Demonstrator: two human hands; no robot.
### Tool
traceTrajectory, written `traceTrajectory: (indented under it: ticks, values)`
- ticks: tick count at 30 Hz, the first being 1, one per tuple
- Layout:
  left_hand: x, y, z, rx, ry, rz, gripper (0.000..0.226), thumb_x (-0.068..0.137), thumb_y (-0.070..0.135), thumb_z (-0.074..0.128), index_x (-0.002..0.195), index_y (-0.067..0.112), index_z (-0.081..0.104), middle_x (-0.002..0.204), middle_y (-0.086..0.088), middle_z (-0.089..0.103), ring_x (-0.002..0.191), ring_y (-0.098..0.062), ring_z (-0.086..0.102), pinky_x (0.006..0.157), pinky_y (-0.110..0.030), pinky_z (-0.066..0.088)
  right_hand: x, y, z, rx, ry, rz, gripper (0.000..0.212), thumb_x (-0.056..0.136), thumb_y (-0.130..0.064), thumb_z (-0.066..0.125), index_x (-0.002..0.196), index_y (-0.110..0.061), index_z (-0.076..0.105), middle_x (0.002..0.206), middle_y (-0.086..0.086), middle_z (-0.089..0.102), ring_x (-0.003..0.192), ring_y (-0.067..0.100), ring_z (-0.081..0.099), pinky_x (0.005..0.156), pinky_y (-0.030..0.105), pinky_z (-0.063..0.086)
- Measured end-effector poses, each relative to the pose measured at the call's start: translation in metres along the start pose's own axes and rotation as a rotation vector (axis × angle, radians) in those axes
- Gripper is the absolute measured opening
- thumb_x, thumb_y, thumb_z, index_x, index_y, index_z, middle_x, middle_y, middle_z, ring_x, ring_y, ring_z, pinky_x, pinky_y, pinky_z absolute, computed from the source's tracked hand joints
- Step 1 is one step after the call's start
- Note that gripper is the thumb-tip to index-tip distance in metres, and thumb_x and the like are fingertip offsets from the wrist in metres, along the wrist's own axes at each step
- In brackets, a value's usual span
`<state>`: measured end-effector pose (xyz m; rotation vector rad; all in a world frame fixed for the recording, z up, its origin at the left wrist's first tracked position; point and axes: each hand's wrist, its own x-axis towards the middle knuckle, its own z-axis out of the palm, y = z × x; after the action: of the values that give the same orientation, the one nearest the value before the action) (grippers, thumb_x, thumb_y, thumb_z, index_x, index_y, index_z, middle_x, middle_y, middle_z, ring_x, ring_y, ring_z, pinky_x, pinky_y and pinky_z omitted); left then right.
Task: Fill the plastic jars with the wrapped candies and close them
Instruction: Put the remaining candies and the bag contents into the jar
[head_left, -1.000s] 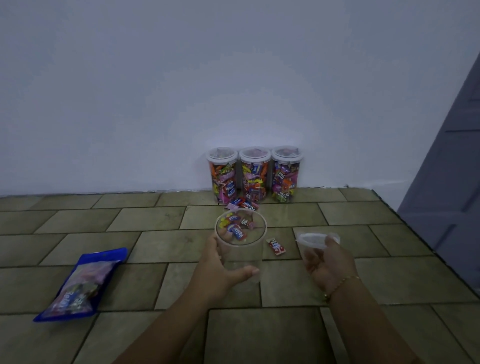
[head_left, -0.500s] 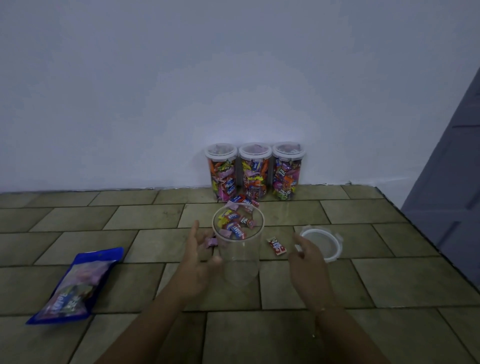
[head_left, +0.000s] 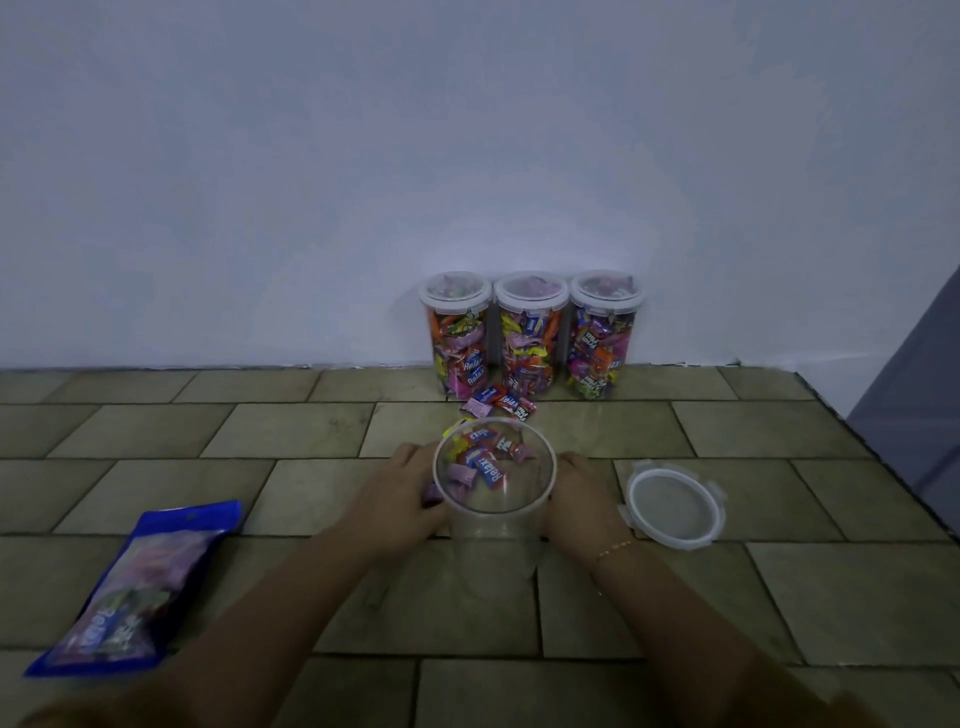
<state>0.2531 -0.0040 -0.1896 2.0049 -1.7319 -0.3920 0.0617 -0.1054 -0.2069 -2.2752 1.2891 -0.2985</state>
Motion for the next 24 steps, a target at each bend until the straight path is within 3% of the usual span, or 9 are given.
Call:
traceTrajectory:
  ticks: [3,6,9,10,12,15,19,22,24]
  values:
    - [0.016,-0.014,0.012,0.044,-0.061,-0.048,0.083,0.062,0.069,0.044,0.132,0.026,0.047,0.123,0.000,0.053,0.109,-0.018,0.054,0.093,-0.037,0.047,0.009,-0.012,-0.005,-0.016,-0.060,-0.002,0.063,0.086,-0.040,0.057,0.139,-0.014,0.036,0.139,0.010,0.039,0.118,0.028,0.048,0.099,0.035,0.041]
    - [0.030,-0.037,0.029,0.115,-0.108,-0.070,0.080,0.064,0.079,0.048,0.134,0.040,0.039,0.125,0.010,0.048,0.106,-0.013,0.057,0.085,-0.038,0.052,0.024,-0.018,-0.002,-0.051,-0.082,-0.002,0.084,0.070,-0.066,0.051,0.140,-0.026,0.030,0.132,0.008,0.042,0.113,0.030,0.050,0.096,0.044,0.043]
    - [0.034,-0.039,0.032,0.145,-0.119,-0.077,0.068,0.067,0.080,0.042,0.128,0.051,0.036,0.120,0.009,0.048,0.102,-0.014,0.058,0.085,-0.037,0.052,0.071,0.017,0.037,-0.066,-0.158,-0.066,0.071,0.060,-0.070,0.047,0.125,-0.063,0.022,0.128,0.000,0.045,0.107,0.030,0.054,0.086,0.047,0.049]
    - [0.034,-0.036,0.031,0.162,-0.124,-0.076,0.063,0.068,0.077,0.040,0.127,0.055,0.033,0.119,0.006,0.049,0.102,-0.015,0.058,0.086,-0.037,0.051,0.074,0.016,0.036,-0.098,-0.186,-0.070,0.066,0.060,-0.072,0.041,0.124,-0.064,0.023,0.131,-0.002,0.044,0.110,0.029,0.054,0.089,0.047,0.048]
    - [0.033,-0.033,0.030,0.184,-0.115,-0.075,0.058,0.070,0.073,0.040,0.124,0.051,0.040,0.120,0.005,0.049,0.102,-0.016,0.058,0.086,-0.037,0.051,0.052,-0.006,0.010,-0.199,-0.214,-0.092,0.062,0.074,-0.065,0.037,0.134,-0.046,0.035,0.133,0.001,0.041,0.118,0.026,0.047,0.097,0.043,0.043]
    - [0.033,-0.039,0.031,0.229,-0.118,-0.081,0.047,0.074,0.064,0.044,0.113,0.040,0.055,0.122,0.005,0.048,0.102,-0.017,0.058,0.082,-0.041,0.053,0.032,-0.012,-0.003,-0.260,-0.083,-0.125,0.041,0.090,-0.041,0.048,0.130,-0.031,0.045,0.125,0.005,0.045,0.116,0.021,0.047,0.094,0.038,0.045]
    - [0.026,-0.037,0.030,0.168,-0.093,-0.093,0.048,0.075,0.065,0.044,0.112,0.037,0.055,0.113,0.005,0.055,0.097,-0.015,0.057,0.080,-0.040,0.053,0.013,-0.006,-0.002,-0.175,0.007,-0.123,0.005,0.095,-0.029,0.048,0.094,-0.027,0.052,0.115,0.008,0.050,0.097,0.029,0.056,0.080,0.035,0.045]
    - [0.007,-0.012,0.018,0.072,-0.003,-0.112,0.061,0.069,0.062,0.034,0.112,0.028,0.060,0.108,0.005,0.060,0.097,-0.015,0.057,0.086,-0.036,0.049,0.006,0.000,-0.001,-0.104,0.052,-0.095,0.021,0.092,-0.031,0.047,0.106,-0.020,0.058,0.111,0.007,0.056,0.098,0.022,0.053,0.074,0.026,0.037]
    - [-0.006,-0.003,0.015,0.095,0.031,-0.143,0.049,0.074,0.053,0.045,0.109,0.023,0.062,0.104,0.003,0.062,0.095,-0.016,0.057,0.081,-0.031,0.047,-0.002,-0.002,-0.003,-0.004,0.088,-0.076,0.033,0.091,-0.032,0.043,0.108,-0.014,0.065,0.104,0.010,0.060,0.095,0.024,0.055,0.070,0.022,0.031]
